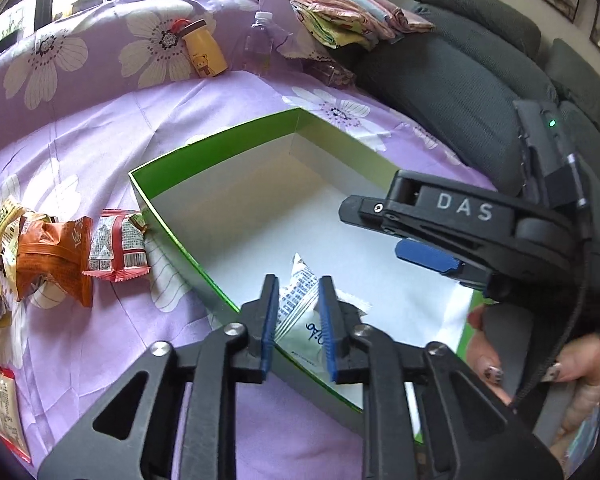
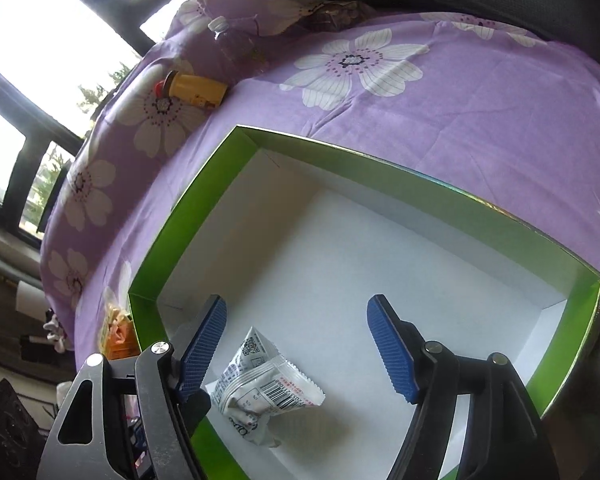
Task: Organize snacks
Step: 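Move the right tool back to the cream-and-red wrapper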
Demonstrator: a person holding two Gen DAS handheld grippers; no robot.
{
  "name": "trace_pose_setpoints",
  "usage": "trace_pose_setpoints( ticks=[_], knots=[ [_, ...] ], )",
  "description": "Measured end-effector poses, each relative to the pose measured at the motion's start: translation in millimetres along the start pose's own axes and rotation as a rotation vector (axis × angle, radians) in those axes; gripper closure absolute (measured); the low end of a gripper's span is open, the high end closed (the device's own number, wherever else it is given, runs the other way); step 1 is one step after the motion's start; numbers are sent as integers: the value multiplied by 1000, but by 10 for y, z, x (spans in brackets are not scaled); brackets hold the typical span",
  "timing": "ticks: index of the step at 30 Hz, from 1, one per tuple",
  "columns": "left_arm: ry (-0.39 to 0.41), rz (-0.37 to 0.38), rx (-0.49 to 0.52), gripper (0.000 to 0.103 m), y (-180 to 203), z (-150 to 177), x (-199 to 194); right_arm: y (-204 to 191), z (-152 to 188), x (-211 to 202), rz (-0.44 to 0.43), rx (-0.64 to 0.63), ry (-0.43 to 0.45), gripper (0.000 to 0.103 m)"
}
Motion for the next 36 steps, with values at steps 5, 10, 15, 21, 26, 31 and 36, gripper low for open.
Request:
trace_pose_setpoints(
  ticks=[5, 10, 15, 21, 26, 31, 36],
  knots=[
    [77, -58, -83, 25, -239, 4, -475, -194, 43, -81, -46, -64, 27, 27],
    [134, -229, -220, 11, -772, 201, -1007, -555, 164, -139, -141, -165, 35, 17],
    [179, -435, -449, 8, -1462, 752, -1449, -1053, 431, -93, -287, -295, -28, 16],
    [159, -438, -719, 8, -2062, 1405, -1598, -1542, 891, 137, -319, -462, -135, 16],
    [156, -461, -828, 9, -2316, 1558, -1649, -1858, 1220, 270, -385, -536, -239, 16],
    [120, -427, -860, 10, -2372, 1601, -1578, -2370, 1547, 417, -395, -675, -326, 16],
    [102, -410, -877, 14, -2413, 1640, -1535, -2881, 1947, 814, -412, -819, -476, 19]
  ],
)
Point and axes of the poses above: each gripper's, at about its wrist camera, not at the fingertips, and x roughly the way its jaws point, y to its right, z to its underside, the point moved 4 cm from there along x, roughly the way its jaws point, and after that the axes turned 4 degrees about x, right-handed, at the moved point
